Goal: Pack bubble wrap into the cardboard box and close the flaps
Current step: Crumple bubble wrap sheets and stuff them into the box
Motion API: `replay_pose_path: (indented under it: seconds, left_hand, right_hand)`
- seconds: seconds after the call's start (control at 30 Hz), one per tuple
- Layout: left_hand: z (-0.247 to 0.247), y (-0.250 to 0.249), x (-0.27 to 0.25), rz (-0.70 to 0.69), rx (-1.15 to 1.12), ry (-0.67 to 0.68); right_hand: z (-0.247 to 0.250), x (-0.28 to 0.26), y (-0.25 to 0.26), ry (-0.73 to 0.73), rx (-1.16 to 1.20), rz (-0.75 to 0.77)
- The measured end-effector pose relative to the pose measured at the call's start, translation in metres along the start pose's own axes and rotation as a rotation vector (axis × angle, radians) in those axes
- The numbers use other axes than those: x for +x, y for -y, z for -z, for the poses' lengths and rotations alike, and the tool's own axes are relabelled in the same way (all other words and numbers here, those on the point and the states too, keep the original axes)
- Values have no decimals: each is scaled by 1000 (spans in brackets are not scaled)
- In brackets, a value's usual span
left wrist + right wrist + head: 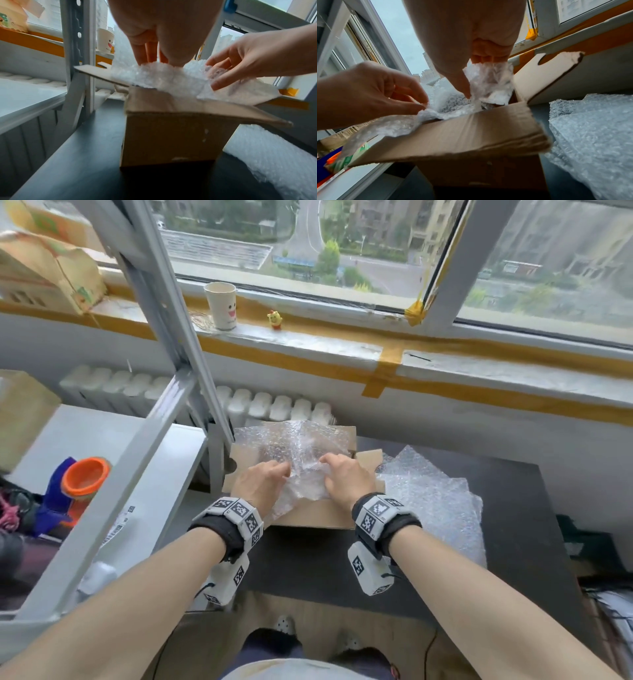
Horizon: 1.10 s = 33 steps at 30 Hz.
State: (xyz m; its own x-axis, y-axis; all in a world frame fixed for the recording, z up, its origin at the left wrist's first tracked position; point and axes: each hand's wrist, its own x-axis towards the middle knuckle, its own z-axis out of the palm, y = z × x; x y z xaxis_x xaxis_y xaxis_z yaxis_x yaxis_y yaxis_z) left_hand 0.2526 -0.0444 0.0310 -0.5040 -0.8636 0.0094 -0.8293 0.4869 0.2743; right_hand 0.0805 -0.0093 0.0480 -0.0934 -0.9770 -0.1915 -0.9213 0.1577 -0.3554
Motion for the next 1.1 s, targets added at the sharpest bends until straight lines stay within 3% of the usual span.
replay_pose_path:
  seconds: [0.23,0.43,0.5,0.57,0.63,0.87,1.1]
  left_hand:
    - [-11,14,-7,-68,68,-26]
    - [-12,17,-7,-4,-34,158]
    - [-15,18,-10,-46,-103,85]
    - [-19,21,-16,-128,-96,-82]
    - [-20,26,-21,-112,-34,-219]
    - [-17,32,-20,184,-163,-197]
    - [-21,17,-6,-131,-188,-163]
  right_hand:
    - [-12,0,7,23,55,-72]
    - [-15,7,21,88,134,22]
    - [-15,12,26,168,120,89]
    - [-17,15,30,243,76,141]
    - [-21,19,33,309,15,167]
    - [-29,31,35,501,-42,189]
    - [-21,29,25,434,6,220]
